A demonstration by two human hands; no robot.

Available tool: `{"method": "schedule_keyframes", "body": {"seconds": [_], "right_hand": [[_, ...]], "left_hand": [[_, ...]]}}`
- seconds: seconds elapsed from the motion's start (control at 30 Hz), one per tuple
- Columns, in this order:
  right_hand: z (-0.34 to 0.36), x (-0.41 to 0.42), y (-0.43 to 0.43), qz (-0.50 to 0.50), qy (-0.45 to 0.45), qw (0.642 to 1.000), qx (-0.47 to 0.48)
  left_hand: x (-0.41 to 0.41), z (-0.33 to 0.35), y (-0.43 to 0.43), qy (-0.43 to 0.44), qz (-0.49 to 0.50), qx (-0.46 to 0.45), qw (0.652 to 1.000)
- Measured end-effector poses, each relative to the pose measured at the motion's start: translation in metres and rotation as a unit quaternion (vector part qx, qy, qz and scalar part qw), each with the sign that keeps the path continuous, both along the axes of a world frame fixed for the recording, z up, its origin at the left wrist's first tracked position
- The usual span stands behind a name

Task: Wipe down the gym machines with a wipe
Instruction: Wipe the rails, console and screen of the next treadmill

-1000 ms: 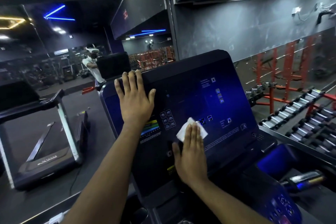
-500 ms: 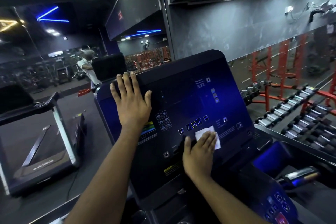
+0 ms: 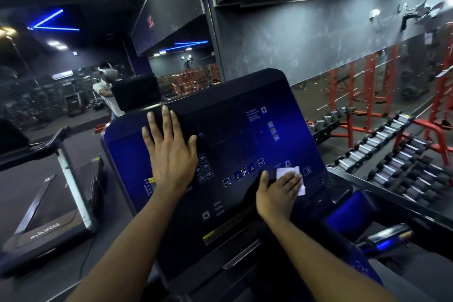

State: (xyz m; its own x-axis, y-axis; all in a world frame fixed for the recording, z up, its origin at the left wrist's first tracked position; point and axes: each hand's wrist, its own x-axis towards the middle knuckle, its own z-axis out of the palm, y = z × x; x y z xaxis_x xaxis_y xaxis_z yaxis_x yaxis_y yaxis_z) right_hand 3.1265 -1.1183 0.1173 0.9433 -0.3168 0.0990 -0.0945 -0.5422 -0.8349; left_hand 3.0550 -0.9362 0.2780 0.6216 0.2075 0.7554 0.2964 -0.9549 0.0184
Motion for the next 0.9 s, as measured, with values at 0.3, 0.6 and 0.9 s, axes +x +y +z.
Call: {"method": "schedule_keyframes", "body": {"seconds": [0.3,0.6,0.9], "right_hand": [[-0.022,0.026,-0.034,0.047,-0.084,0.994,-0.05],[-0.02,0.056,-0.051,0.045,-0.148,0.987,-0.045],[0.036,0.122,-0.076,0.088,-0.165,0.982,0.01]], "left_hand": [[0.063,0.022,-0.049,0.007,-0.062,0.041,0.997],[0.106,0.028,-0.076,-0.025,-0.019,0.051,0.998],[0.108,0.037,-0.075,-0.047,-0.025,0.045,0.998]]}}
